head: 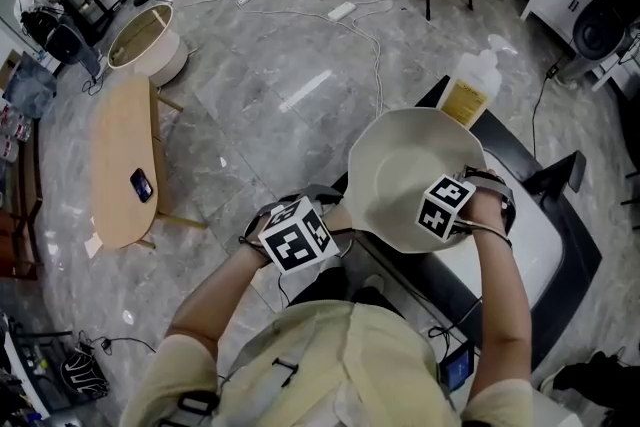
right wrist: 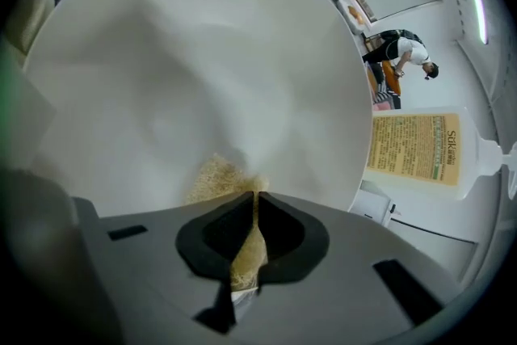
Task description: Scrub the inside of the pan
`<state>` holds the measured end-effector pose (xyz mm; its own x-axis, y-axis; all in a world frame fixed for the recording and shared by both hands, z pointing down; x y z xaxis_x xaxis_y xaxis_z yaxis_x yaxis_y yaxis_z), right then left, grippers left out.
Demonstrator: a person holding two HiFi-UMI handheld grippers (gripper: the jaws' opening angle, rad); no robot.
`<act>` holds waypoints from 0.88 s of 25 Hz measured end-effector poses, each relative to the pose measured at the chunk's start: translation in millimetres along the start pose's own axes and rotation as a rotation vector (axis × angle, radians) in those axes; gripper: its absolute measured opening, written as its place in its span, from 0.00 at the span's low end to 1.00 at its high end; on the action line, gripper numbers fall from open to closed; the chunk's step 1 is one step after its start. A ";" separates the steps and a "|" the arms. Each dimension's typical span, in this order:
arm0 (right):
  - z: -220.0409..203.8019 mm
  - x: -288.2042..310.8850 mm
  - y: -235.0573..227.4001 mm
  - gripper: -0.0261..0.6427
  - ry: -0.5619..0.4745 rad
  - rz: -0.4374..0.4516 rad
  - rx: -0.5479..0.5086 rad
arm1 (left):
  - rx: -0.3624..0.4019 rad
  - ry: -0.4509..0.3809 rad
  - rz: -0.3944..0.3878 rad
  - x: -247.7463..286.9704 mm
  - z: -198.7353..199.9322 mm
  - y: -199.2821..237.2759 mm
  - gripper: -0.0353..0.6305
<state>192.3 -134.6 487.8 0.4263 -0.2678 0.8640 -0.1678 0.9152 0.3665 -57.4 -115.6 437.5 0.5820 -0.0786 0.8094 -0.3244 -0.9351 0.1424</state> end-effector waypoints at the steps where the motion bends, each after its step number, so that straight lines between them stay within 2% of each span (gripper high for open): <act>1: 0.3 -1.8 3.2 0.09 -0.008 0.022 -0.015 | 0.000 0.001 0.001 0.2 0.1 -0.2 0.47; 8: 9.0 -15.3 25.2 0.09 -0.072 0.153 -0.109 | -0.003 0.003 0.005 0.8 0.9 -0.8 0.47; 14: 28.1 -26.5 39.6 0.09 -0.184 0.245 -0.145 | -0.006 0.005 0.009 1.4 1.9 -0.2 0.46; 22: 54.7 -44.6 48.5 0.09 -0.353 0.304 -0.152 | -0.011 0.008 0.015 1.3 0.9 -1.3 0.46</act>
<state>116.5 -94.9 485.9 0.0462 -0.0435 0.9980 -0.0953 0.9943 0.0478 -55.6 -114.7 437.8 0.5712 -0.0897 0.8159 -0.3412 -0.9300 0.1367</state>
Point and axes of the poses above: the fingertips, and each gripper's own axes: x forward along the fingers, y to its left, z out of its top, the point moved 8 cm from there along -x, backward along the fingers, and after that the axes turned 14 degrees about -x, right-handed, at the moved point
